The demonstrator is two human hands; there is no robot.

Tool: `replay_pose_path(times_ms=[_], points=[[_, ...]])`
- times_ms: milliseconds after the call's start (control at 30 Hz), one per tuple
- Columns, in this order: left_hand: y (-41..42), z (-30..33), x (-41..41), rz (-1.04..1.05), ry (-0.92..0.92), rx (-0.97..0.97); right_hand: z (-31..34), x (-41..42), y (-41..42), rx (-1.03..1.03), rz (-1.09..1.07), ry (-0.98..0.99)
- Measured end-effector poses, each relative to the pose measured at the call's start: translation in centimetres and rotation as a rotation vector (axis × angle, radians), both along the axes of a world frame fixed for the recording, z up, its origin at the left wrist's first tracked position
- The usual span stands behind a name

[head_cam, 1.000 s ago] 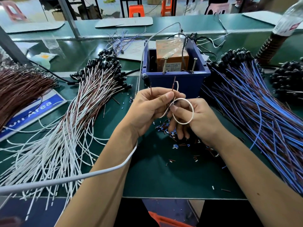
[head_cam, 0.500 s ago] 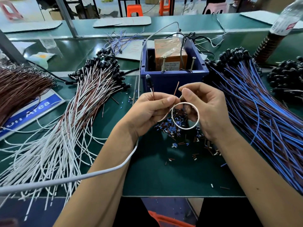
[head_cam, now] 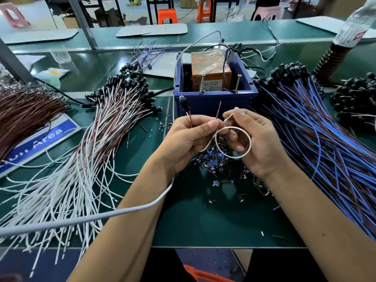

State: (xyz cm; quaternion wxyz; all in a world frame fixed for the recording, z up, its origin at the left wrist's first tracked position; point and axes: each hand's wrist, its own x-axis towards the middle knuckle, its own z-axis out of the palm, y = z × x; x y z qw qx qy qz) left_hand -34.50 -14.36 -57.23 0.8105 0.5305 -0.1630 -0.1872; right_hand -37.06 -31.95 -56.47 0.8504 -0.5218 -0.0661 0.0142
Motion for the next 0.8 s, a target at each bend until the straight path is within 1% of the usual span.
replay_pose_path(times_ms=[67,133,233,333,467,533,600,667,800], points=[[0.0,0.0,0.0,0.015,0.018,-0.039,-0.3,0.0,0.3,-0.054,0.027,-0.059],[-0.1,0.0,0.0,0.032,0.023,-0.044,-0.6,0.1,0.5,-0.121,-0.015,-0.090],[-0.5,0.1,0.0,0.133,-0.023,-0.079,-0.5,0.6,0.4,-0.147,-0.187,-0.091],[-0.8,0.4,0.0,0.331,-0.155,-0.108,-0.2,1.3,0.0,-0.230,-0.422,-0.202],[-1.1,0.6,0.1,0.721,-0.376,0.014,0.3,3.0,-0.1,-0.402,-0.697,-0.308],[-1.2,0.5,0.5,0.875,-0.432,0.060,0.4,3.7,0.0,-0.479,-0.812,-0.349],[-1.2,0.5,0.8,0.967,-0.440,0.109,0.3,3.9,0.5,-0.564,-0.913,-0.392],[-1.2,0.5,1.1,1.021,-0.438,0.175,0.1,3.9,0.9,-0.600,-0.974,-0.412],[-1.2,0.3,1.4,1.068,-0.456,0.250,-0.1,3.8,1.1,-0.619,-0.976,-0.412]])
